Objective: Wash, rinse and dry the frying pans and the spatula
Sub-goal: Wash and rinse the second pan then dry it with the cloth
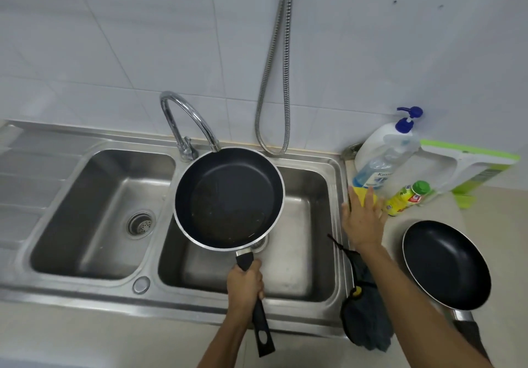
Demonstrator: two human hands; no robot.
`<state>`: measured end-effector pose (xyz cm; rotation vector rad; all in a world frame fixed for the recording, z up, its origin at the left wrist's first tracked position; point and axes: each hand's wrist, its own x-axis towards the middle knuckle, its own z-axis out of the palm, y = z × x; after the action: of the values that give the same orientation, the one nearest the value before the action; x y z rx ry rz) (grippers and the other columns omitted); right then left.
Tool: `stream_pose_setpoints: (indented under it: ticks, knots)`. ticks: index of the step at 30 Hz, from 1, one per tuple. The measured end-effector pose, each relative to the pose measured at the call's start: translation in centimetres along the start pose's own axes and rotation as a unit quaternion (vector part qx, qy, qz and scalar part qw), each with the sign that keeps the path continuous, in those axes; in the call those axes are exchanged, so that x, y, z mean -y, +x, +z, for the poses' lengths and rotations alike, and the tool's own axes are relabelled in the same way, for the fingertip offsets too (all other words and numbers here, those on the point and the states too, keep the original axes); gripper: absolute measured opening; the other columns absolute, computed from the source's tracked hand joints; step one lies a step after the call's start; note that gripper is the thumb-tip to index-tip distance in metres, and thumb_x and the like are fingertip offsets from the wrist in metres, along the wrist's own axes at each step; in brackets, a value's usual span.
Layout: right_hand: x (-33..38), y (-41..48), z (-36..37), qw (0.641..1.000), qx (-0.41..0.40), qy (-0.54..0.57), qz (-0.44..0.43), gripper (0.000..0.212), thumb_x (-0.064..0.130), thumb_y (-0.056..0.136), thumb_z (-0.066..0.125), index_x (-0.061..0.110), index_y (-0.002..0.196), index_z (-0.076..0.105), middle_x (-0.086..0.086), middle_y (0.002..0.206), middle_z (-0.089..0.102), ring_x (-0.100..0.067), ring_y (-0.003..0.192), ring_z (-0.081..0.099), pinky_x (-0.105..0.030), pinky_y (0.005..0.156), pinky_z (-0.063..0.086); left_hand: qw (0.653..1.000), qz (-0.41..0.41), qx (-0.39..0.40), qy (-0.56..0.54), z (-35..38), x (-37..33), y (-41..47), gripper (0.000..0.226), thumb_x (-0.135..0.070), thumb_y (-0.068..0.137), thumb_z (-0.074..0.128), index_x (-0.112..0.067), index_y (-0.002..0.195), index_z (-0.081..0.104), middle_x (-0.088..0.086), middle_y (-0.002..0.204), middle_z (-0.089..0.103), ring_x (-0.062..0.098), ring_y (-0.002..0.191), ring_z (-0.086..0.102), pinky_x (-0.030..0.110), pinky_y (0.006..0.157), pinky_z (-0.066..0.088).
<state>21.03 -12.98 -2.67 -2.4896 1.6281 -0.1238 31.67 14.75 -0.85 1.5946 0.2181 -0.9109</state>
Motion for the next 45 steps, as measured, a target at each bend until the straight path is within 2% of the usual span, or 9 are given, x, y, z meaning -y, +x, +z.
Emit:
stream_pose_setpoints:
  ticks: [2,6,12,15,23,28,32,38,45]
  knots:
    - [3.0,-3.4,-0.7,0.992,-0.042,0.115,-0.035,0.040,0.034,0.098,0.051,0.015,0.133,0.056,-0.023,0.132,0.056,-0.047,0.120,0.053,-0.056,0.100,0.046,1.000,0.008,0.004,-0.002,0.7,-0.5,-0.4,0.042,-0.001,0.098,0.054,-0.016,0.063,0.036,-0.004,0.042,0.031,0.009,0.033,0.029,0.021,0.033,0.030]
    - [8.4,-13.2,-1.8,0.940,0.180,0.287,0.032,0.028,0.049,0.100,0.049,0.020,0.097,0.050,-0.003,0.091,0.064,-0.025,0.087,0.065,-0.044,0.082,0.053,1.000,0.025,0.008,0.003,1.9,-1.5,-1.1,0.045,-0.007,0.098,0.058,-0.008,0.054,0.047,0.004,0.041,0.044,0.012,0.033,0.043,0.021,0.039,0.040]
    - [10.6,-19.4,-4.1,0.724,0.435,0.507,0.174,0.063,0.062,0.104,0.031,0.007,0.112,0.062,-0.010,0.069,0.067,-0.020,0.057,0.065,-0.034,0.055,0.056,0.997,0.057,0.022,0.054,2.0,-1.9,-1.9,0.041,-0.032,0.100,0.061,-0.009,0.071,0.079,-0.002,0.065,0.076,0.005,0.062,0.071,0.014,0.060,0.050]
    - [11.2,-19.8,-4.8,0.698,0.465,0.508,0.195,0.073,0.068,0.101,0.032,0.004,0.108,0.066,-0.012,0.059,0.059,-0.019,0.046,0.054,-0.028,0.044,0.047,0.995,0.049,0.048,0.076,1.6,-2.4,-3.1,0.045,-0.043,0.101,0.055,-0.009,0.088,0.082,-0.009,0.075,0.078,-0.004,0.071,0.071,0.009,0.064,0.048]
    - [12.2,-21.3,-1.6,0.866,0.303,0.393,0.066,0.070,0.082,0.091,0.022,0.031,0.104,0.067,0.002,0.072,0.068,-0.016,0.057,0.065,-0.026,0.046,0.048,0.980,0.053,0.124,0.150,-0.6,-2.5,-3.1,0.062,-0.051,0.106,0.034,-0.020,0.079,0.081,-0.009,0.069,0.076,-0.004,0.065,0.067,0.015,0.070,0.051]
    - [10.6,-20.4,0.1,0.897,0.267,0.353,0.002,0.060,0.096,0.074,0.029,0.045,0.092,0.055,0.003,0.072,0.063,-0.019,0.061,0.056,-0.040,0.061,0.053,0.948,0.060,0.143,0.279,-6.8,-4.6,0.1,0.051,-0.044,0.105,0.046,-0.001,0.092,0.070,0.006,0.070,0.077,0.010,0.056,0.069,0.026,0.066,0.057]
    - [9.4,-20.5,0.9,0.899,0.272,0.343,0.007,0.043,0.076,0.078,0.057,0.034,0.086,0.052,-0.002,0.063,0.059,-0.017,0.048,0.052,-0.036,0.050,0.048,0.860,0.057,0.010,0.507,-15.2,-8.8,6.5,0.033,-0.018,0.093,0.055,-0.011,0.062,0.065,0.006,0.065,0.074,0.015,0.062,0.069,0.035,0.077,0.061]
    - [9.2,-20.4,2.7,0.901,0.273,0.338,0.005,0.024,0.052,0.088,0.067,0.035,0.087,0.050,-0.004,0.062,0.060,-0.013,0.042,0.051,-0.031,0.047,0.042,0.746,0.221,-0.082,0.623,-14.7,-20.1,11.1,0.038,-0.026,0.100,0.050,-0.007,0.133,0.056,0.020,0.128,0.064,0.039,0.119,0.059,0.043,0.100,0.045]
    - [10.0,-19.8,2.6,0.912,0.249,0.327,0.007,0.021,0.051,0.092,0.063,0.034,0.093,0.051,-0.001,0.060,0.056,-0.014,0.052,0.055,-0.034,0.052,0.047,0.663,0.305,-0.023,0.683,-9.8,-24.8,17.7,0.074,0.001,0.091,0.043,-0.008,0.158,0.012,0.010,0.169,0.010,0.029,0.155,0.014,0.053,0.118,0.029]
